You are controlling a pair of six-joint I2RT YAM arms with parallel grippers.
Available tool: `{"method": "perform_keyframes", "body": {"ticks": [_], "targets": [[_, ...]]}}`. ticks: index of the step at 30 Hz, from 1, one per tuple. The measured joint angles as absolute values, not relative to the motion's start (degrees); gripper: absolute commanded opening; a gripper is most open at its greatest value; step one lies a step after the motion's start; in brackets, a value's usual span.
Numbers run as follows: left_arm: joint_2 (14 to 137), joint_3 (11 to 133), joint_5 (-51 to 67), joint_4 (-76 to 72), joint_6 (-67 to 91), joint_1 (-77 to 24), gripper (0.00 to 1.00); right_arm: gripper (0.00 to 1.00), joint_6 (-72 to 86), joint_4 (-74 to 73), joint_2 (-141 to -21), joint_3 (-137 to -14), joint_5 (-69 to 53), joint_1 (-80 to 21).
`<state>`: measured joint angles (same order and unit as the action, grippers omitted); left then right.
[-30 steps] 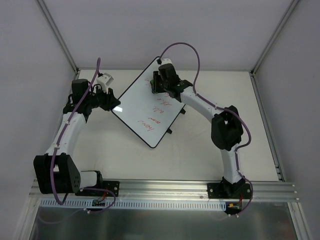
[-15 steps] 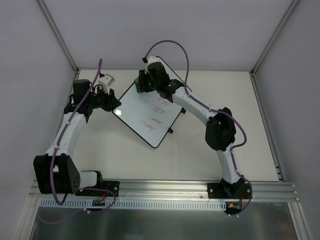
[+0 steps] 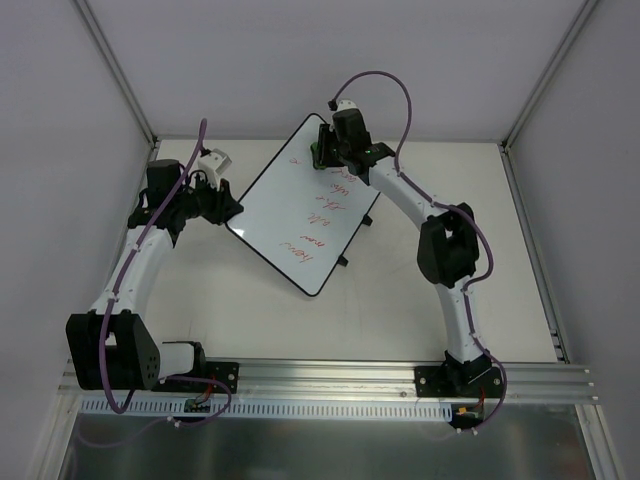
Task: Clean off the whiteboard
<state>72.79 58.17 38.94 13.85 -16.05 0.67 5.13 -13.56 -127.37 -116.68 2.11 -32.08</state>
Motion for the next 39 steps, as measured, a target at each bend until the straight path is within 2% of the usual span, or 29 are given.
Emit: {"method": "perform_keyframes", "body": {"ticks": [17,26,33,39], "targets": [[72.3,58.2,38.7,16.8,-17.4,-0.1,0.00,0.01,-3.4,-19.1,-129.3,-125.4,-3.8,-41.1],[71.8,58.2,38.7,16.9,-17.5,-0.8,0.00,0.00,3.6,-23.5,-129.3,-125.3,-0.5,-36.9],[71.5,58.2,38.7,16.8,-17.5,-1.1,0.00,0.00,6.0,-24.3,-126.8,-114.5,3.3,-29.7],[71.5,58.4,38.8,16.8,-17.5,-1.1,0.00,0.00,7.9,-16.8,-120.8,-98.8,3.4,-27.1]]}}
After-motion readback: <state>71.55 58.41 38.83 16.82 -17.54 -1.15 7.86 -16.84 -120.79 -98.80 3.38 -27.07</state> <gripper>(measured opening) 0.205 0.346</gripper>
